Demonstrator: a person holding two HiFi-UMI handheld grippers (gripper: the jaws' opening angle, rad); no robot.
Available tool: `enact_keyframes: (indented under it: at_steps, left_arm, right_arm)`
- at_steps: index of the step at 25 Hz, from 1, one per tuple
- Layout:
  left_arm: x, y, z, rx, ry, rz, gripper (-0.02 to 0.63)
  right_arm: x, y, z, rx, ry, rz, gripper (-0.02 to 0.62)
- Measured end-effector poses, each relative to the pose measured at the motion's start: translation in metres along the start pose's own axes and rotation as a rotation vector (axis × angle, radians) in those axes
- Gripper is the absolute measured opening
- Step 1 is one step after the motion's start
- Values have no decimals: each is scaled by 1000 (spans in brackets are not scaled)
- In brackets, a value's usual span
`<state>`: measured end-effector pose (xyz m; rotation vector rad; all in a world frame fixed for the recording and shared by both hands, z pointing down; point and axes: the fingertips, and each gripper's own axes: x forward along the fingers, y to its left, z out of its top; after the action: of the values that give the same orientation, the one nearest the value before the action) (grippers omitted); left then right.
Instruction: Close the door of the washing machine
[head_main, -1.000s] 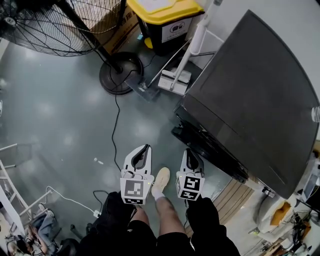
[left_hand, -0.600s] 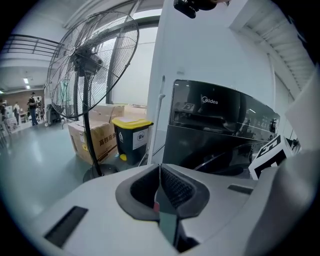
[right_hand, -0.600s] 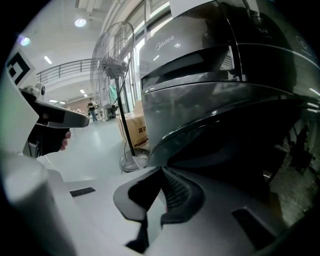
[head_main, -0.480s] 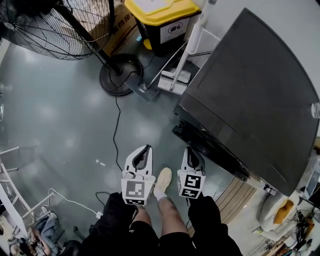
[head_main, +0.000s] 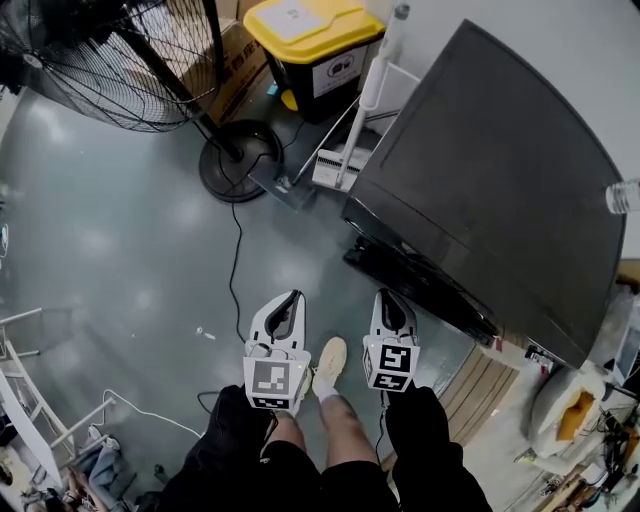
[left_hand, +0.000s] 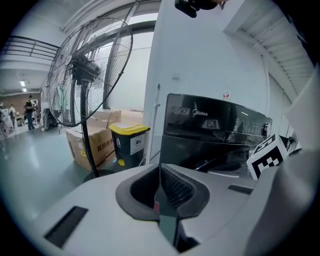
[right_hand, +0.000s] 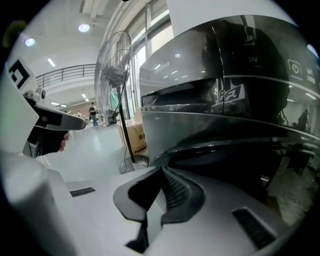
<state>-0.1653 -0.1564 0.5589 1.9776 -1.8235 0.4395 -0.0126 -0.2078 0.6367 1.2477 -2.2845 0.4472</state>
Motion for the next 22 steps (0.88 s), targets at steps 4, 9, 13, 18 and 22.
enact_keyframes:
  at_steps: [4, 9, 13, 18, 22]
  left_arm:
    - [-18, -7, 15, 22, -27, -26, 31]
    - [-51, -19, 44, 55, -77, -70, 31]
    - [-83, -29, 68, 75, -111, -99, 31]
    - [-128, -42, 99, 107, -160, -148, 31]
    - [-161, -61, 129, 148, -208, -201, 31]
  right_arm:
    - [-23, 2, 16, 1, -35, -25, 17]
    - [-66, 8, 46, 1, -96, -66, 17]
    - [-108, 15, 73, 2, -141, -88, 17]
    - [-165, 26, 102, 8, -195, -121, 17]
    - [-214, 27, 126, 18, -252, -174, 17]
